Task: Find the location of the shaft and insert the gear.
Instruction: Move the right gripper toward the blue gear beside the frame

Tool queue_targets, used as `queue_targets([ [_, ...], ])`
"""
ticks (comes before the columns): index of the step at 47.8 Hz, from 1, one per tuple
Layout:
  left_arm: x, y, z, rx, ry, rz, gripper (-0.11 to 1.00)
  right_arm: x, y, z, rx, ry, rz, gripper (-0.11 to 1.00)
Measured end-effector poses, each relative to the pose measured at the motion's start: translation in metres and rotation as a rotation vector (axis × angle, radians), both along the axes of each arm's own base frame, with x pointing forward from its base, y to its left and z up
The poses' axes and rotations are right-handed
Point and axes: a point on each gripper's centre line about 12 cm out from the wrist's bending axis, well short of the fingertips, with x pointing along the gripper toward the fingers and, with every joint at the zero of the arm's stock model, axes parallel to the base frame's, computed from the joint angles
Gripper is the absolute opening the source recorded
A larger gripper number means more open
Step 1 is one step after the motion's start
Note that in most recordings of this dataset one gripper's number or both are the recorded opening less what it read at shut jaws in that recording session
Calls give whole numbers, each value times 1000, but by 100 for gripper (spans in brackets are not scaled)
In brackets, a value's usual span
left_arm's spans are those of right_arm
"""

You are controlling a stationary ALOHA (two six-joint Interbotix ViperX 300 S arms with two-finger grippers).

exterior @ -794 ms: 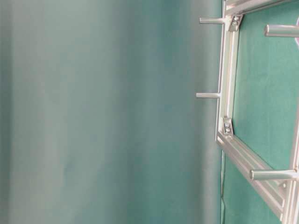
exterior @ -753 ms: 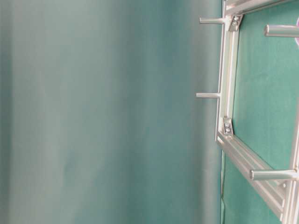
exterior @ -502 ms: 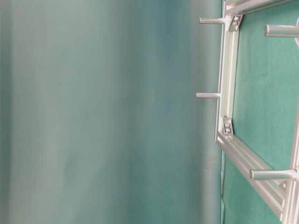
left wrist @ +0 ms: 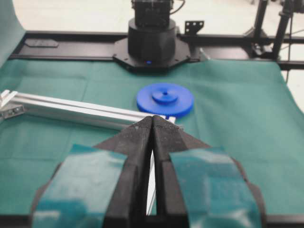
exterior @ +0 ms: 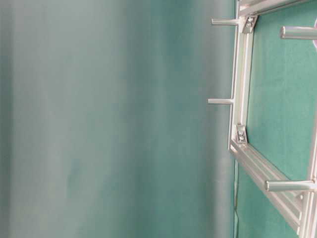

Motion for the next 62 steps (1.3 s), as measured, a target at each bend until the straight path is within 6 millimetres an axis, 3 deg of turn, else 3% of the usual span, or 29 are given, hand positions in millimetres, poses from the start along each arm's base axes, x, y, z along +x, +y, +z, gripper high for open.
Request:
queue_targets([
  [5, 0, 0, 0, 0, 3, 1, 1, -1, -2, -5, 15, 49, -11, 78],
  [10, 0, 0, 0, 0, 2, 0, 1, -2, -2, -10, 20, 93, -14, 92],
  [26, 0, 0, -1, -3, 12, 0, 1, -5, -2, -12, 64, 177, -26, 92],
  [53, 0, 0, -4, -5, 37, 0, 1, -31, -1, -31, 185, 643, -93, 92],
  [62, 0, 0, -5, -5, 38, 0, 1, -33, -1, -35, 194, 696, -102, 92],
])
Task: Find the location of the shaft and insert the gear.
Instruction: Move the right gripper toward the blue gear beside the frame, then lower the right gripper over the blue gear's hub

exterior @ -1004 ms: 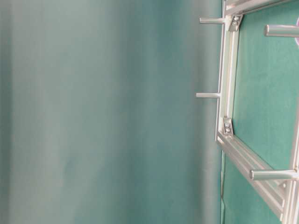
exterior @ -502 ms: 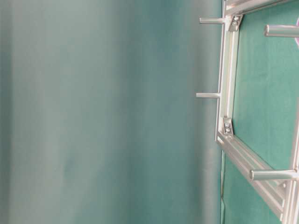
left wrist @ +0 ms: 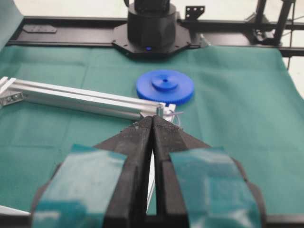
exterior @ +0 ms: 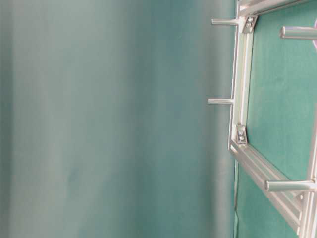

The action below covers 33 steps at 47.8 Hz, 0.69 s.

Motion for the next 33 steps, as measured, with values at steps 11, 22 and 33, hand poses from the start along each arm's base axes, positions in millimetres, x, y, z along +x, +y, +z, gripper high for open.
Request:
queue_targets([
  [11, 0, 0, -1, 1, 8, 0, 1, 3, 9, -4, 71, 28, 15, 92],
  [22, 0, 0, -2, -2, 15, 0, 1, 11, 21, -23, 114, 127, 48, 92],
  [33, 0, 0, -2, -6, 17, 0, 1, 23, 22, -51, 103, 247, 41, 92],
])
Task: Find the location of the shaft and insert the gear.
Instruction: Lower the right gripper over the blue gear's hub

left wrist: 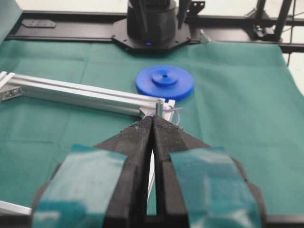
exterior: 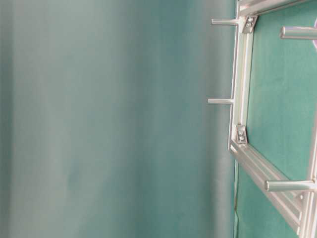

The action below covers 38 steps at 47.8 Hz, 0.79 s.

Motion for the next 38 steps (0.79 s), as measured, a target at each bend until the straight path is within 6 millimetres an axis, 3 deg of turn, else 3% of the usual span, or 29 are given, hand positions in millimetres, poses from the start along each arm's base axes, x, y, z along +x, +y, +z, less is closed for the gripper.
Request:
queue_targets([
  [18, 0, 0, -1, -2, 6, 0, 1, 0, -4, -39, -17, 110, -52, 92],
  [38, 0, 0, -2, -2, 14, 0, 1, -10, 3, -63, 11, 88, -77, 92],
])
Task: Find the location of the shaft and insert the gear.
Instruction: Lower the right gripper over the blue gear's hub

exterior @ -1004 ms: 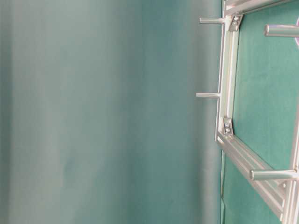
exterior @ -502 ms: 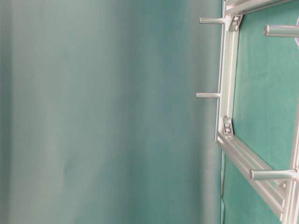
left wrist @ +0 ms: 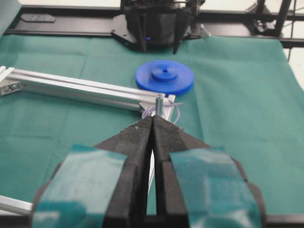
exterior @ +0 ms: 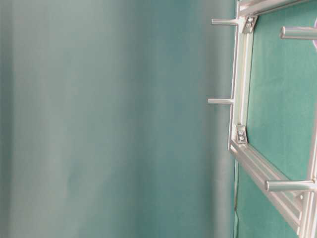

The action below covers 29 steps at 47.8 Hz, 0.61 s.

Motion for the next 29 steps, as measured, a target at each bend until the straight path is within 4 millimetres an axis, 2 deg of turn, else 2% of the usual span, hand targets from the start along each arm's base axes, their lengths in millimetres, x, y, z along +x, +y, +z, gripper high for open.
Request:
queue_targets([
  [14, 0, 0, -1, -2, 5, 0, 1, 3, 4, -15, 4, -29, 11, 92],
  [29, 0, 0, -1, -2, 5, 0, 1, 10, 9, -31, -2, 15, 35, 92],
])
